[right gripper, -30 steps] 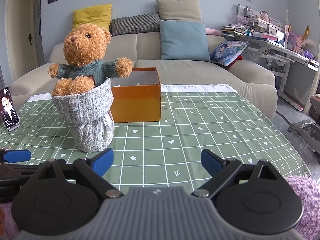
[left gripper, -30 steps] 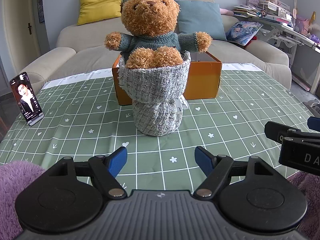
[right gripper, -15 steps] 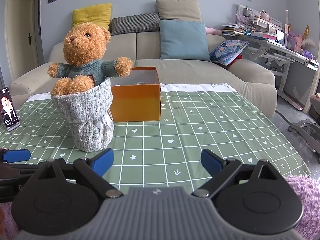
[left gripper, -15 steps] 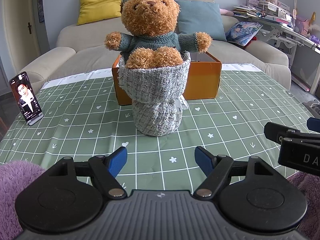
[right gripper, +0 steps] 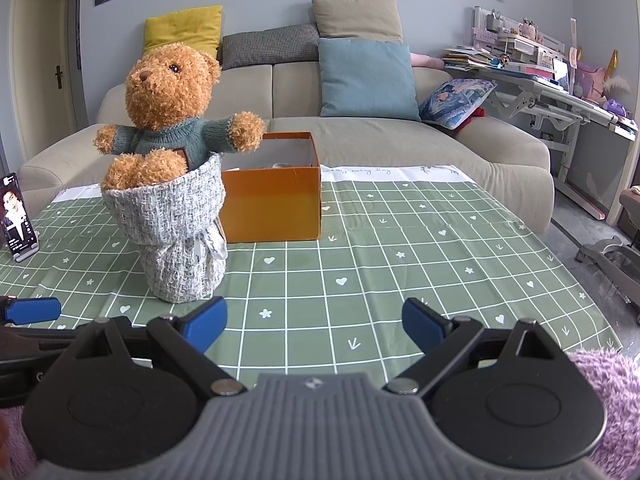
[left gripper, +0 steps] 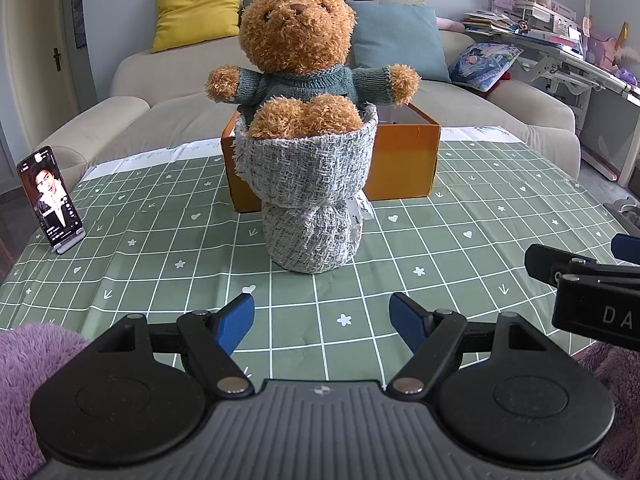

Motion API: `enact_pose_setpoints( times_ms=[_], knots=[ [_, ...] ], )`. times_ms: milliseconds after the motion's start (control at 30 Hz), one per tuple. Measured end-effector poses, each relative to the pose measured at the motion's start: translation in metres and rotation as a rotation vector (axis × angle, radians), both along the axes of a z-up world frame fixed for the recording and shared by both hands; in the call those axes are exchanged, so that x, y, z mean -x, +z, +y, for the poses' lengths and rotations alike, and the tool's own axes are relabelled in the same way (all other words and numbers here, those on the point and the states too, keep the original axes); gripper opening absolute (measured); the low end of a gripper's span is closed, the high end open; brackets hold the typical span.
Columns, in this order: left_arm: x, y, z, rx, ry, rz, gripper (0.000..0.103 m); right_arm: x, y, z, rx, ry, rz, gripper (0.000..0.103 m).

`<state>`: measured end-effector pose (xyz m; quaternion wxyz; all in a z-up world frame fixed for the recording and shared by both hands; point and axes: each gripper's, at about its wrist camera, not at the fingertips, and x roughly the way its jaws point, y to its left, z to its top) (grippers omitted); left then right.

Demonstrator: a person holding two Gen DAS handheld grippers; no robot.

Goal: Organize soft objects

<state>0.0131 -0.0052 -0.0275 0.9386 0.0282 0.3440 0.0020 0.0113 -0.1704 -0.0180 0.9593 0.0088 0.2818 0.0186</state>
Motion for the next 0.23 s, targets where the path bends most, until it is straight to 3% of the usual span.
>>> enact_pose_setpoints(
  times_ms=[233],
  knots=[
    [-0.0013, -0.0006, 0.0015, -0.001, -0.009, -0.004, 0.090, -0.0002, -0.0021, 0.0021, 0.002, -0.002, 0.004, 0.093]
  ],
)
